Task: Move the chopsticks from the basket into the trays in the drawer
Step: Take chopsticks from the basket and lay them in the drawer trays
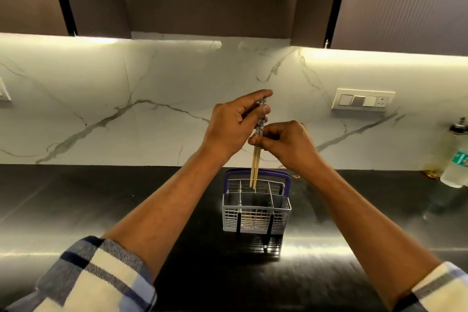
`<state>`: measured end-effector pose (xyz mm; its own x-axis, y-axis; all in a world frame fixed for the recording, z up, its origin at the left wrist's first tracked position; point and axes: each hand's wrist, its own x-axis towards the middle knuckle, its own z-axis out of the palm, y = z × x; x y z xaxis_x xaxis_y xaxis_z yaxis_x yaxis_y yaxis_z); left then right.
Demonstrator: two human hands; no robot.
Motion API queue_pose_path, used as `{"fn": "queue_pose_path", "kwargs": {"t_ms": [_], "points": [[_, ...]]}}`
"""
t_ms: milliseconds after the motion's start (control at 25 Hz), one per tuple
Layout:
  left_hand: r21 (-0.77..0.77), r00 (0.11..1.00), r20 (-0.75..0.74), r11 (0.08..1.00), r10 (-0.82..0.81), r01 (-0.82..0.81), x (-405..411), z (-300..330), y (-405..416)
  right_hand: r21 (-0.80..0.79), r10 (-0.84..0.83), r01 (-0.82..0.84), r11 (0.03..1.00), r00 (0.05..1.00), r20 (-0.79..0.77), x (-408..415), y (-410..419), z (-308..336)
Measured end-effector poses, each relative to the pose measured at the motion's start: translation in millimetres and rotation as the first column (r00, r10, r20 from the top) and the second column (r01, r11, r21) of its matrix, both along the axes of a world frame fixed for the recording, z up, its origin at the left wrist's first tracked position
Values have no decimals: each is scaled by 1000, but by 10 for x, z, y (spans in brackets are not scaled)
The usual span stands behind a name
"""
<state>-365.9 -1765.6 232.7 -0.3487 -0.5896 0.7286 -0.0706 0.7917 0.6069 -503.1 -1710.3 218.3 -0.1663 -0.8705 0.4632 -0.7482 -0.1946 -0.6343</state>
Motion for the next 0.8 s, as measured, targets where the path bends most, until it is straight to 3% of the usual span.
{"fn": "queue_pose_path", "kwargs": {"t_ms": [200,360,480,680,800], "points": [[73,997,-48,995,-59,62,-18,60,190,34,13,-13,999,1000,21,-53,229,12],[231,986,-136,965,-92,122,55,-22,224,103,125,-151,983,966,226,-59,419,-158],[343,982,-161,928,-95,146,100,-202,283,170,164,-213,962,952,260,-69,585,-413],[560,975,-159,800,-152,216,143,-848,471,326,56,-218,920,895,442,-29,866,-1058],[691,979,-150,693,-140,206,219,-1490,686,490,-31,-217,844,893,450,91,1100,-1612]]}}
